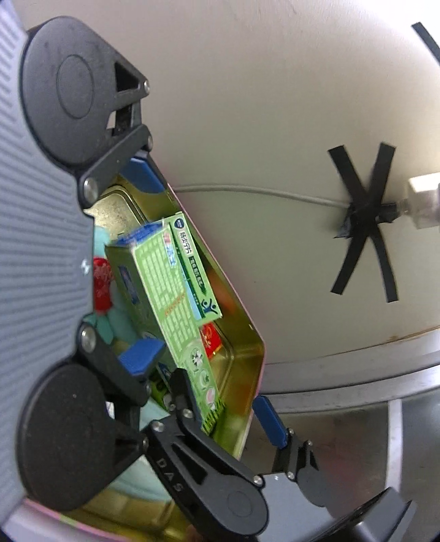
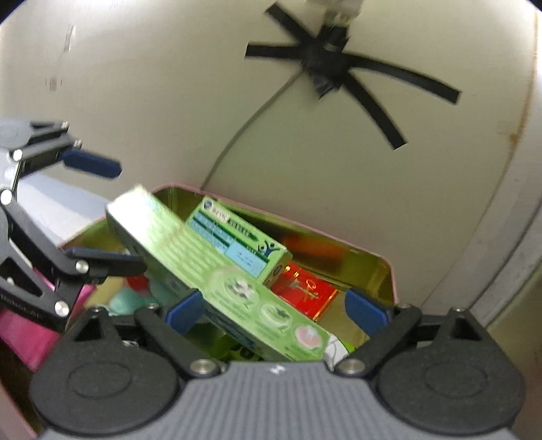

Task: Organize objects

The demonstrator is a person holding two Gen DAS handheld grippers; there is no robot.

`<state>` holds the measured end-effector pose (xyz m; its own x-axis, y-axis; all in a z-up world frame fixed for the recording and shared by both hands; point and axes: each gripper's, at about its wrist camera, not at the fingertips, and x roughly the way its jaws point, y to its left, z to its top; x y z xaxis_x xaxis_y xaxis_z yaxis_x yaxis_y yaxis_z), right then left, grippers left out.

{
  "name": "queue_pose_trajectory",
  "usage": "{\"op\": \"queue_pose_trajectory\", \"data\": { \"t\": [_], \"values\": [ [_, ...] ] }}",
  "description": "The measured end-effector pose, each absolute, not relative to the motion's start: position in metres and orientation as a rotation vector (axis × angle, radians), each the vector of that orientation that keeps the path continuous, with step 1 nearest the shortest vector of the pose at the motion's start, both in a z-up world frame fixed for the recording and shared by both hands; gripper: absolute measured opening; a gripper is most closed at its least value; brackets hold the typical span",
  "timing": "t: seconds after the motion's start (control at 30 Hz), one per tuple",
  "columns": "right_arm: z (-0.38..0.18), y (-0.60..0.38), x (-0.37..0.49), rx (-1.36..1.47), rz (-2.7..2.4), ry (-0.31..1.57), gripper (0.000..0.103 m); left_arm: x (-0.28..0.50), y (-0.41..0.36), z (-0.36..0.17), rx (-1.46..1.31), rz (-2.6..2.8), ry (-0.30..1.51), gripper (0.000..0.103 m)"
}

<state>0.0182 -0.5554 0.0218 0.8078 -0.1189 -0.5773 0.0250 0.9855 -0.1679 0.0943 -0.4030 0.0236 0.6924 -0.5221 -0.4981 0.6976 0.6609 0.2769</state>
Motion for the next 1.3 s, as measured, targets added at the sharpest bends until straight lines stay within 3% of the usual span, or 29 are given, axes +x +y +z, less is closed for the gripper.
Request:
{"op": "queue_pose_trajectory", "data": {
  "t": [0.57, 1.3],
  "values": [
    [0.032, -0.526, -0.102, 0.189, -0.138, 0.526, 0.094, -0.001, -0.369, 0.029, 0.355, -0.613, 0.545, 0.094],
    [0.049, -0.432, -0.215, 0.2, -0.141, 0.451, 0.096, -0.107, -0.311, 0.037, 0.273, -0.515, 0.485, 0.097]
  ]
}}
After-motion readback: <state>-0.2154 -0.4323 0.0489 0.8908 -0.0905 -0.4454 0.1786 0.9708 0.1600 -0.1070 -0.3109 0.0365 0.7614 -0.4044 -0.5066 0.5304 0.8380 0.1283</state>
